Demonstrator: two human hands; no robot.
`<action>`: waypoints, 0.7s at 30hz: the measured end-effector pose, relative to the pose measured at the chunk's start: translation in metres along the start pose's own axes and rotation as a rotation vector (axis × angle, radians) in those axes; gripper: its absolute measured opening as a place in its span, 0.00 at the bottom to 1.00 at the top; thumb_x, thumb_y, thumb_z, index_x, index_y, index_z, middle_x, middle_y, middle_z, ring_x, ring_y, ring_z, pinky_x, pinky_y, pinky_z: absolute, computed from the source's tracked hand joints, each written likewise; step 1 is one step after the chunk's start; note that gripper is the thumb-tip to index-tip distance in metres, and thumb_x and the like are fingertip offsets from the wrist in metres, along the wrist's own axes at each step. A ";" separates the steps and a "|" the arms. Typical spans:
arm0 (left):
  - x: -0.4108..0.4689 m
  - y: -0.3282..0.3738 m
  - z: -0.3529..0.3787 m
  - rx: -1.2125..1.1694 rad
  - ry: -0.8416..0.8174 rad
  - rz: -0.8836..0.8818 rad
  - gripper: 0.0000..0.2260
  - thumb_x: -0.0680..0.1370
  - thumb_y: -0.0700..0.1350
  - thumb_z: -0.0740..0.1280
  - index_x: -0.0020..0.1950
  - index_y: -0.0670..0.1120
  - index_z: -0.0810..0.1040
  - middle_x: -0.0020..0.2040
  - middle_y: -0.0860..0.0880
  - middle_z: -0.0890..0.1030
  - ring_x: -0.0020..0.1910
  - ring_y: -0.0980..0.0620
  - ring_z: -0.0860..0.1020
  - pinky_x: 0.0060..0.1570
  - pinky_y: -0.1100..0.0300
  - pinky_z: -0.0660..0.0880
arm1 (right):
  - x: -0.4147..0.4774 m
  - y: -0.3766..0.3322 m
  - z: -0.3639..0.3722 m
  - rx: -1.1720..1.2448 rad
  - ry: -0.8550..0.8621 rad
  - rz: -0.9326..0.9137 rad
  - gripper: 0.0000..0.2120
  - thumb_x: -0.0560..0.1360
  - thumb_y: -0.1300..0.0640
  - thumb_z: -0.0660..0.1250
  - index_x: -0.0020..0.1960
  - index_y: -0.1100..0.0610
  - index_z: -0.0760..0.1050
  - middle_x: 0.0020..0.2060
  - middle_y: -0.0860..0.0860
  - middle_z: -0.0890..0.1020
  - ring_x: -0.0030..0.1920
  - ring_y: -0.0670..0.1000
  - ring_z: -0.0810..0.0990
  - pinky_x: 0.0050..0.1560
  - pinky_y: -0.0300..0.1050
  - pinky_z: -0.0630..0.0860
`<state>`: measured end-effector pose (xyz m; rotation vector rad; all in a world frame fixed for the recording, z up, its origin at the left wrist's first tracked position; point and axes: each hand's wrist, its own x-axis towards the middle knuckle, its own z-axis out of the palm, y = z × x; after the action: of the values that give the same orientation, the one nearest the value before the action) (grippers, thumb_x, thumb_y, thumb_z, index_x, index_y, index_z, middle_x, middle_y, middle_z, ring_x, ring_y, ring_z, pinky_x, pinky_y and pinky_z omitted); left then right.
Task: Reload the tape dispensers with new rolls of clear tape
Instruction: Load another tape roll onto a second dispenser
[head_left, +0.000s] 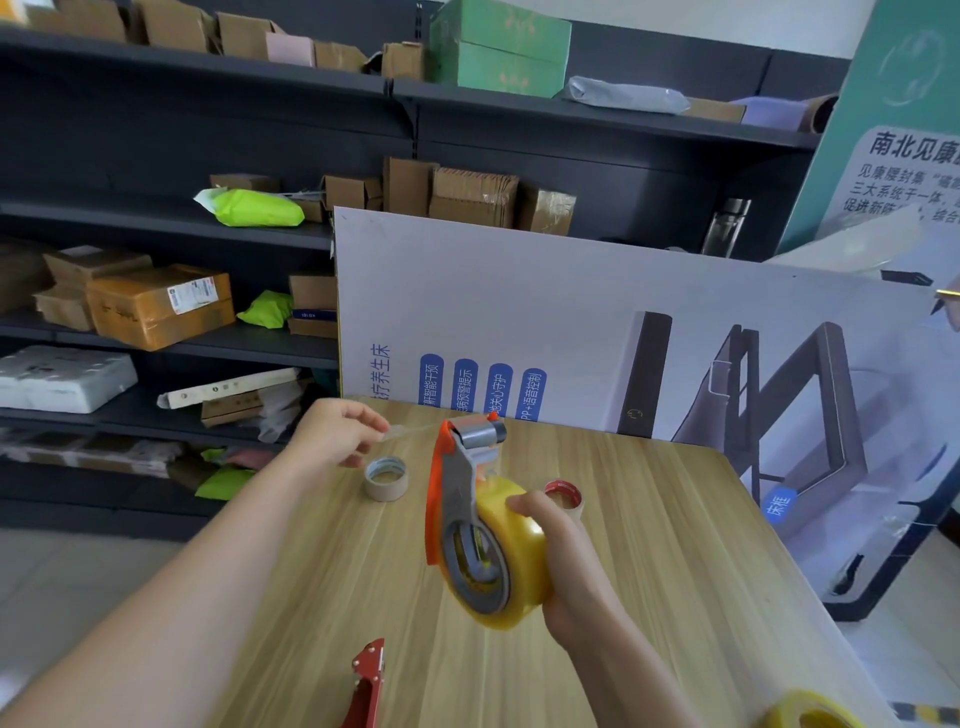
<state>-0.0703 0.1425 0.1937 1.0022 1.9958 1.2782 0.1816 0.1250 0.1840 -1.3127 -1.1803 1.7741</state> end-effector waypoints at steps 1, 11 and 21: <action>-0.004 -0.003 0.004 -0.025 -0.023 -0.020 0.06 0.75 0.32 0.67 0.43 0.39 0.82 0.39 0.44 0.80 0.36 0.50 0.76 0.36 0.56 0.79 | -0.001 -0.001 0.000 0.022 0.003 0.012 0.39 0.53 0.41 0.72 0.61 0.56 0.72 0.54 0.59 0.82 0.52 0.59 0.83 0.53 0.57 0.81; -0.043 -0.040 0.034 -0.453 -0.362 -0.264 0.06 0.77 0.33 0.64 0.47 0.41 0.80 0.41 0.44 0.80 0.37 0.49 0.78 0.38 0.54 0.78 | -0.001 -0.009 -0.003 0.177 -0.003 -0.028 0.07 0.72 0.53 0.67 0.47 0.55 0.76 0.36 0.58 0.84 0.40 0.59 0.82 0.53 0.59 0.78; -0.080 -0.054 0.056 -0.749 -0.546 -0.372 0.06 0.76 0.43 0.66 0.51 0.44 0.78 0.41 0.47 0.81 0.39 0.51 0.79 0.41 0.55 0.77 | -0.001 -0.008 -0.010 0.228 -0.034 -0.019 0.16 0.70 0.49 0.69 0.54 0.57 0.77 0.41 0.58 0.84 0.40 0.57 0.83 0.45 0.53 0.80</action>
<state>0.0023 0.0905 0.1276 0.4965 1.0766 1.2175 0.1911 0.1305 0.1906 -1.1389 -0.9715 1.8626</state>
